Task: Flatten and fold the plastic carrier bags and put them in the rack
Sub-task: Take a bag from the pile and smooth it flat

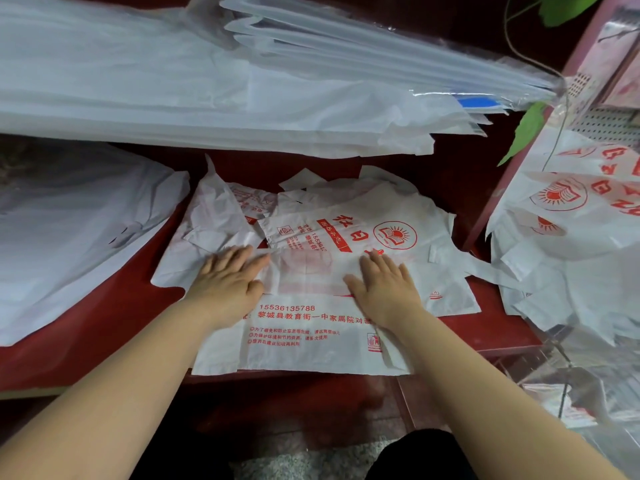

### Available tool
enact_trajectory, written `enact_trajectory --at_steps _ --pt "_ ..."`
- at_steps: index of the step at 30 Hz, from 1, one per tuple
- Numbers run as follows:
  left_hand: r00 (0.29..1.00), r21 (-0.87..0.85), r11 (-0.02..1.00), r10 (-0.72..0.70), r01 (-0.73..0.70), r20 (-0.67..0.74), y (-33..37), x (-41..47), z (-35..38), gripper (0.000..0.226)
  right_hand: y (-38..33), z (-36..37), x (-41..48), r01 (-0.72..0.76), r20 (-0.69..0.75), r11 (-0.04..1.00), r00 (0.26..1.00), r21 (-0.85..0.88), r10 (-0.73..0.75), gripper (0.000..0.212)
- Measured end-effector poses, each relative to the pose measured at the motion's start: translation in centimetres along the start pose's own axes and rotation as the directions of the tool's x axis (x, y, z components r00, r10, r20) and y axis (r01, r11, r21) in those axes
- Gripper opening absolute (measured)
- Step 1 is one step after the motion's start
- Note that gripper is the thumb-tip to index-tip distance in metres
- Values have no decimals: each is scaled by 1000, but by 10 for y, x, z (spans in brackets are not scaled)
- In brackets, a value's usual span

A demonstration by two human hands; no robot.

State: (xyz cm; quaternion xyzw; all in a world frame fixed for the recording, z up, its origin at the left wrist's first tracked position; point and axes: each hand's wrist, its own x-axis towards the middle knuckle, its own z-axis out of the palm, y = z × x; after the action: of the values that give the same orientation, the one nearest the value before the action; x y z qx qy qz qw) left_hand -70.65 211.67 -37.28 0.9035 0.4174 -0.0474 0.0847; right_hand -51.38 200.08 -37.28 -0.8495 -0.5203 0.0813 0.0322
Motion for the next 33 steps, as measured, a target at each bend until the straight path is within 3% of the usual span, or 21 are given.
enact_trajectory --at_steps 3,6,9,13,17,21,24,28,31,33 --pt "1000 -66 997 25 -26 -19 2 -2 -4 50 23 -6 -18 37 -129 993 991 113 -22 55" --pt "995 -221 972 58 -74 -77 0 -16 -11 47 37 -10 -51 270 -201 916 955 298 -216 62" --pt "976 -384 900 164 -208 -146 -8 -55 -17 86 51 6 -77 483 -233 857 868 181 -440 88" --pt "968 -211 945 238 -250 -84 -16 -101 4 100 63 28 -88 552 -298 832 804 51 -514 73" --pt "905 -146 963 152 -226 -397 -21 -111 26 61 51 33 -85 569 -505 822 714 12 -486 42" --pt "833 -18 957 242 -289 -497 -17 -116 27 45 39 29 -86 589 -580 808 659 1 -479 30" --pt "796 -8 951 255 -310 -549 -21 -120 32 31 43 22 -94 580 -600 802 695 141 -397 36" --pt "787 -93 918 275 -386 -552 -26 -125 39 29 64 9 -111 439 -451 693 874 572 -181 30" --pt "776 -128 900 279 -416 -566 -22 -125 43 35 83 8 -121 373 -343 646 922 666 -178 58" --pt "776 -72 905 316 -420 -546 -17 -121 45 51 87 7 -125 388 -329 654 919 650 -219 51"
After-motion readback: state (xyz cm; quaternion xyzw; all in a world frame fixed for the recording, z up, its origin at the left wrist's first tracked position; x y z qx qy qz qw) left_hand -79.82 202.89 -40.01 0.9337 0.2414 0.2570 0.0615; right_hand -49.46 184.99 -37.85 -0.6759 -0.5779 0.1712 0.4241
